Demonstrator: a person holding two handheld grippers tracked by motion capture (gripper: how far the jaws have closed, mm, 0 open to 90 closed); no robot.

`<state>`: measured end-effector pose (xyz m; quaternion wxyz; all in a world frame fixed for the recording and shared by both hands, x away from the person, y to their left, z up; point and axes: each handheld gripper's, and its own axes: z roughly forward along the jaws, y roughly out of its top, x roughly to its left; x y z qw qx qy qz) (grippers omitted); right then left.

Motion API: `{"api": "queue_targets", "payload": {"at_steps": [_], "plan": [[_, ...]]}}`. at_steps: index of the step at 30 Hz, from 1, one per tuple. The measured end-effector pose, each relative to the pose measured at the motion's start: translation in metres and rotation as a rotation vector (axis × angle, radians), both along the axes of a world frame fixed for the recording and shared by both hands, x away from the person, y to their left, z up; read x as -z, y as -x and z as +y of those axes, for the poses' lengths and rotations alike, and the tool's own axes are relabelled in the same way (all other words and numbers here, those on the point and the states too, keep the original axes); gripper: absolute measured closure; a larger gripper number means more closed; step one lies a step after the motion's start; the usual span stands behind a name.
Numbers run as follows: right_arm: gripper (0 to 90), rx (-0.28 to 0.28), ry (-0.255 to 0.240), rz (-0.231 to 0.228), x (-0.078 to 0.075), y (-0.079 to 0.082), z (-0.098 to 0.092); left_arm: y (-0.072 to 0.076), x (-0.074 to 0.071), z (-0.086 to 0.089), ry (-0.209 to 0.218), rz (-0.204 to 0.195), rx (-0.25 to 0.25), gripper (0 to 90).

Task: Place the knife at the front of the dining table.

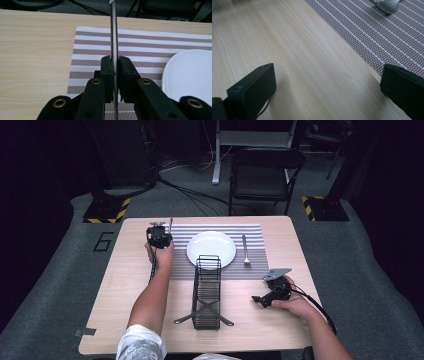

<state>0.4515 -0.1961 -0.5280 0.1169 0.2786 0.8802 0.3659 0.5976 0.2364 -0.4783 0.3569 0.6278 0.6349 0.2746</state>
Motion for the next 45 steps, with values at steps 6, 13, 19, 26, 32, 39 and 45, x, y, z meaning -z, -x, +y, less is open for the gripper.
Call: {"api": "queue_targets", "payload": {"at_steps": [6,13,19,26,32,39,45], "plan": [[0.0,0.0,0.0,0.0,0.0,0.0,0.0,-0.009,0.008,-0.01,-0.002,0.016,0.012,82.8],[0.0,0.0,0.001,0.0,0.0,0.0,0.0,-0.015,0.024,-0.014,-0.013,0.061,-0.01,82.7],[0.0,-0.001,0.001,0.0,0.0,0.0,0.0,-0.016,0.029,-0.014,-0.046,0.081,-0.035,82.7],[0.0,0.001,0.001,-0.001,0.0,0.0,0.0,-0.016,0.031,-0.01,-0.048,0.085,-0.045,82.7],[0.0,0.001,0.001,0.0,0.0,0.0,0.0,-0.017,0.032,-0.011,-0.057,0.083,-0.045,82.6],[0.0,0.0,0.001,-0.001,0.0,0.0,0.0,-0.017,0.032,-0.012,-0.05,0.091,-0.037,82.5],[0.0,0.001,0.001,0.0,0.0,0.0,0.0,-0.017,0.032,-0.015,-0.033,0.09,-0.015,81.3]]}}
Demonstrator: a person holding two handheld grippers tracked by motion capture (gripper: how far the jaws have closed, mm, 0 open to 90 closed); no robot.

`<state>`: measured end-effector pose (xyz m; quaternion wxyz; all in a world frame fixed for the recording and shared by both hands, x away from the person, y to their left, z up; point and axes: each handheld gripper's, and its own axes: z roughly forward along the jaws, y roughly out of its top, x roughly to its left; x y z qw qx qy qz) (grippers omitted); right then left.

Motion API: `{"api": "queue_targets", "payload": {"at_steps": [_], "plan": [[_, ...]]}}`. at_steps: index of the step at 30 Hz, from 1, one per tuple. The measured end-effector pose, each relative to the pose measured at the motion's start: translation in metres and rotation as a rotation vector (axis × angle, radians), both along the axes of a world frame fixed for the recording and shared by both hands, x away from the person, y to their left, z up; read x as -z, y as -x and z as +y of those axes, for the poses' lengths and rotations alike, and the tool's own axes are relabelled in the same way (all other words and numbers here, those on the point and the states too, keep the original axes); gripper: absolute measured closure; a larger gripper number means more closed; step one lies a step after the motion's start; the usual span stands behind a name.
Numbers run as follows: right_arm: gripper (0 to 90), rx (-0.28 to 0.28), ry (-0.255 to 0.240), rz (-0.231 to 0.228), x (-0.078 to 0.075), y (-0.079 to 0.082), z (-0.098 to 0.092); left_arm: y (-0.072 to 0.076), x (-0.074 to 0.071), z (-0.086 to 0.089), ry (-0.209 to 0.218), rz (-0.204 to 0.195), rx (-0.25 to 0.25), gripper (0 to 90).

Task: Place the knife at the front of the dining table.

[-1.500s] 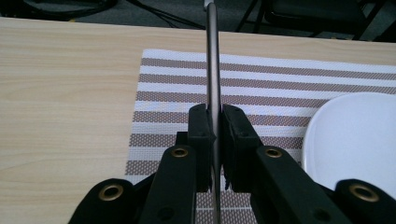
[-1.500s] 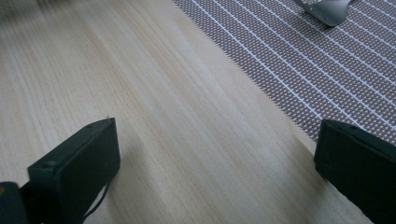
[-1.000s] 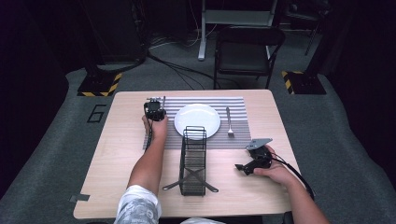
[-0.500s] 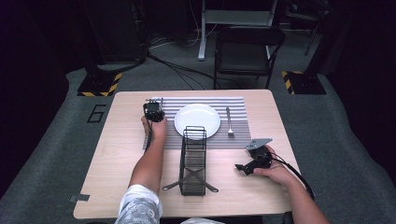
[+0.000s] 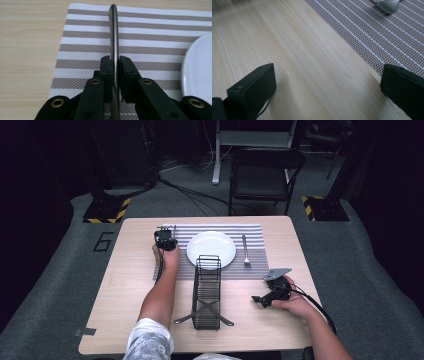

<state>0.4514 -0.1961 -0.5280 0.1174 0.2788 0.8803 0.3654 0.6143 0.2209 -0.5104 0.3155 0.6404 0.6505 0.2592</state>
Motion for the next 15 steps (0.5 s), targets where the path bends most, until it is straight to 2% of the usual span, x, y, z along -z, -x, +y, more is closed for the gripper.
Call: {"api": "queue_targets", "payload": {"at_steps": [3,6,15], "plan": [[0.0,0.0,0.0,0.0,0.0,0.0,0.0,0.001,0.001,-0.005,0.004,-0.001,0.016,76.9],[0.0,0.0,0.0,0.0,0.0,0.0,0.0,0.002,-0.002,-0.007,0.027,-0.02,0.032,73.7],[0.0,0.0,-0.001,0.0,0.0,0.0,0.0,0.005,-0.009,0.001,0.054,-0.025,0.041,64.4]]}}
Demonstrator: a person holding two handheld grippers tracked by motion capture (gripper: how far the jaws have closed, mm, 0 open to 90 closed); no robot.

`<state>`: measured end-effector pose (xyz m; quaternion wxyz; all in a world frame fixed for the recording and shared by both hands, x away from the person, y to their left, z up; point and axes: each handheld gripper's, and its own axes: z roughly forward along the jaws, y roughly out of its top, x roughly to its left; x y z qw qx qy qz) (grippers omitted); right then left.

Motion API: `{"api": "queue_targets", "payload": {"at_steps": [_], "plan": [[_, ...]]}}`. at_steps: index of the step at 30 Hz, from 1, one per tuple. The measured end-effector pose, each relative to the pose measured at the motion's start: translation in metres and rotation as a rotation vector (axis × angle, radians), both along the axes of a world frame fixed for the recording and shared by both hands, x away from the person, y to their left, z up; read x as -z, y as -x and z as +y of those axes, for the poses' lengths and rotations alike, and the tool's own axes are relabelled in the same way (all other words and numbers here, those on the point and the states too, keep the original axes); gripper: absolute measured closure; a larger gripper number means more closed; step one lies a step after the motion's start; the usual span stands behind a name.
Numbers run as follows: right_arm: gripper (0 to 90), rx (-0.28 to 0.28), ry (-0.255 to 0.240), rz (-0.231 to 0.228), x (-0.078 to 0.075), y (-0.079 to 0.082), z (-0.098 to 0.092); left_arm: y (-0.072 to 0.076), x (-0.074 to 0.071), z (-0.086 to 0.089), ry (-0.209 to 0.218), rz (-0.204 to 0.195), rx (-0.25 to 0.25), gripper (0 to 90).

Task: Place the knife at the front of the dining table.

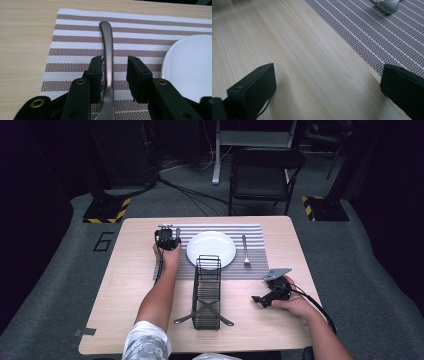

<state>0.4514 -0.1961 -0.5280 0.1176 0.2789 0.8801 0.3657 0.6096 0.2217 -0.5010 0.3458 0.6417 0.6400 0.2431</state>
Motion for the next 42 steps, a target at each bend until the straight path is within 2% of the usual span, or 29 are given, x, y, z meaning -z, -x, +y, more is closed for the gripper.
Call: {"api": "queue_targets", "payload": {"at_steps": [4,8,14,17,18,20,23,32,34,39,42], "plan": [[0.0,-0.003,-0.001,-0.001,0.0,0.0,0.0,0.002,-0.004,0.003,0.008,-0.016,0.011,60.5],[0.0,-0.003,-0.001,-0.001,0.0,0.0,0.0,0.003,-0.005,0.006,0.011,-0.015,0.005,58.2],[0.0,-0.003,-0.001,-0.001,0.0,0.0,0.0,0.014,-0.017,0.014,0.029,-0.043,0.019,55.5],[0.0,-0.002,-0.001,-0.001,0.0,0.0,0.0,0.019,-0.023,0.018,0.069,-0.042,0.031,55.3],[0.0,-0.002,-0.001,-0.001,0.0,0.0,0.0,0.019,-0.023,0.018,0.069,-0.042,0.031,55.3],[0.0,-0.003,-0.001,-0.001,0.0,0.0,0.0,0.024,-0.027,0.021,0.08,-0.05,0.044,55.3],[0.0,-0.003,-0.001,-0.001,0.0,0.0,0.0,0.033,-0.034,0.026,0.069,-0.065,0.067,55.3],[0.0,-0.003,-0.001,-0.001,0.0,0.0,0.0,0.054,-0.046,0.037,0.055,-0.079,0.085,53.9],[0.0,-0.003,-0.001,-0.001,0.0,0.0,0.0,0.056,-0.047,0.038,0.058,-0.082,0.088,53.1],[0.0,-0.003,-0.001,-0.001,0.0,0.0,0.0,0.074,-0.05,0.048,0.1,-0.087,0.123,52.0],[0.0,-0.003,-0.001,-0.001,0.0,0.0,0.0,0.082,-0.051,0.051,0.1,-0.094,0.131,51.9]]}}
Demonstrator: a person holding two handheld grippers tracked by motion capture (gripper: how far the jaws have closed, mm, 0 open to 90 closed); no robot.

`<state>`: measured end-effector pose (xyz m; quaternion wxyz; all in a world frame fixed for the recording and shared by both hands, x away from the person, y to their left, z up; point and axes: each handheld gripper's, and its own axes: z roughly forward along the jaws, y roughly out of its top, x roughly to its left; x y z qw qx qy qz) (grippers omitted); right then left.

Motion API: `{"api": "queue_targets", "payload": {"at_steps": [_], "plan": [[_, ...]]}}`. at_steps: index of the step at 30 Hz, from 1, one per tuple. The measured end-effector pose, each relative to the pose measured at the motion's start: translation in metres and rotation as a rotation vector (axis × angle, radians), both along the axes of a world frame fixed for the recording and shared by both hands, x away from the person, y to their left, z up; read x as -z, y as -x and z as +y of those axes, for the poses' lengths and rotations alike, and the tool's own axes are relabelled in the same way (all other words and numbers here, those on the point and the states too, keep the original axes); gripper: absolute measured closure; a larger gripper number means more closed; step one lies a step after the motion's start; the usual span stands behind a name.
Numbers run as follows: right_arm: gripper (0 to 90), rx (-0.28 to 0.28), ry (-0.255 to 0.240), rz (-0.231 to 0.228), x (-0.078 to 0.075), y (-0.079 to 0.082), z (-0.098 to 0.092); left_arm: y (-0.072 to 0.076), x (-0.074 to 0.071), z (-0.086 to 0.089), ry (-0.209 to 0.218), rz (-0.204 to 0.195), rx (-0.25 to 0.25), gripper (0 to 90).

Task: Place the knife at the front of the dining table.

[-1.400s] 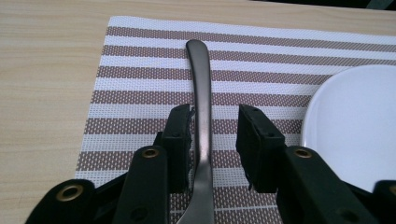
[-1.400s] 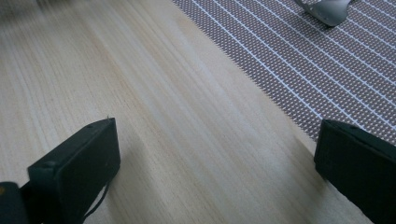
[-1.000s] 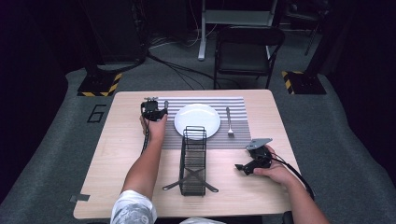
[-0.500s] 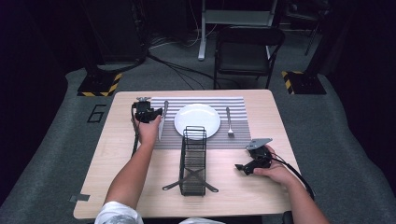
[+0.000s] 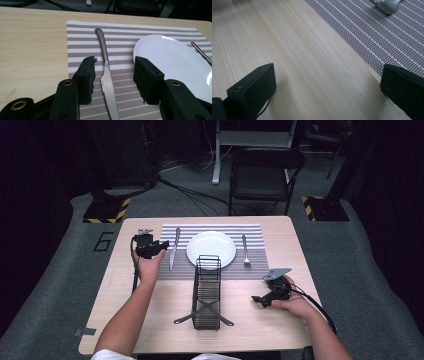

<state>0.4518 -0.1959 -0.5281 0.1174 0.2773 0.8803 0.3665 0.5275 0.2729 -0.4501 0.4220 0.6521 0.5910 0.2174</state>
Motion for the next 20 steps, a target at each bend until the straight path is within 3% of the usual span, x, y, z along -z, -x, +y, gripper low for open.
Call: {"api": "queue_targets", "payload": {"at_steps": [4,8,13,20], "plan": [[0.0,0.0,0.0,0.0,0.0,0.0,0.0,0.019,-0.001,0.009,-0.028,-0.019,0.021,50.9],[0.0,0.001,0.0,0.0,0.0,0.0,0.0,0.029,0.001,0.015,-0.046,-0.015,0.031,49.9],[0.0,0.0,0.0,0.0,0.0,0.0,0.0,0.05,0.011,0.022,-0.1,-0.003,0.06,48.1],[0.0,0.0,0.0,0.0,0.0,0.0,0.0,0.068,0.019,0.024,-0.118,-0.008,0.093,46.0]]}}
